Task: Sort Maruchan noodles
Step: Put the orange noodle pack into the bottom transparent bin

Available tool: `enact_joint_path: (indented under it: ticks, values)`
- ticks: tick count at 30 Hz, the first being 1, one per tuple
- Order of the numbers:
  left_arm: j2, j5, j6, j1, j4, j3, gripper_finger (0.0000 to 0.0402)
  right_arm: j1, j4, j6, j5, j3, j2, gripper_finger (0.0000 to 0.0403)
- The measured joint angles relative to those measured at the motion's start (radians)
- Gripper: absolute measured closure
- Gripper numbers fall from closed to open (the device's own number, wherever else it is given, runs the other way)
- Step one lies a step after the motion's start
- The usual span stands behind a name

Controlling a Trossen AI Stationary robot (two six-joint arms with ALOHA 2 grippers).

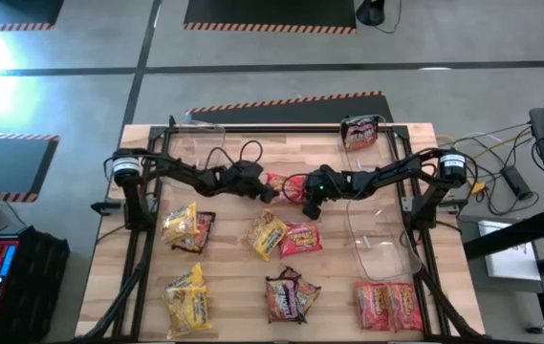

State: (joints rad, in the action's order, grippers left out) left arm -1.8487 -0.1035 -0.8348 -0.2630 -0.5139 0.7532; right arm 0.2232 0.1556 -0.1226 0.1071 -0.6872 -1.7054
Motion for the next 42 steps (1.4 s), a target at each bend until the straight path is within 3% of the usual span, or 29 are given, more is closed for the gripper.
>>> enact_joint_path:
  ticks: [8,16,20,26,36,42]
  values:
    - [0.016,-0.019,0.032,0.0,-0.012,0.001,0.019,0.0,0.001,-0.007,0.0,0.0,0.0,0.0335]
    - [0.018,-0.038,0.061,0.001,-0.012,0.002,0.0242,0.0,0.003,0.002,0.0,0.0,0.013,0.0327]
    - [0.019,-0.043,0.089,0.001,-0.011,0.002,0.026,0.0,-0.013,0.01,-0.002,-0.005,0.07,0.0315]
    - [0.019,-0.051,0.169,0.0,-0.011,-0.004,0.0265,0.0,-0.178,0.02,-0.01,-0.046,0.22,0.0285]
    - [0.045,-0.021,0.461,-0.001,-0.033,-0.006,0.0266,0.0,-0.301,-0.042,-0.016,-0.06,0.369,0.0224]
    - [0.071,-0.012,0.698,0.001,-0.026,-0.007,0.0266,0.0,-0.333,-0.063,-0.054,-0.06,0.408,0.0207]
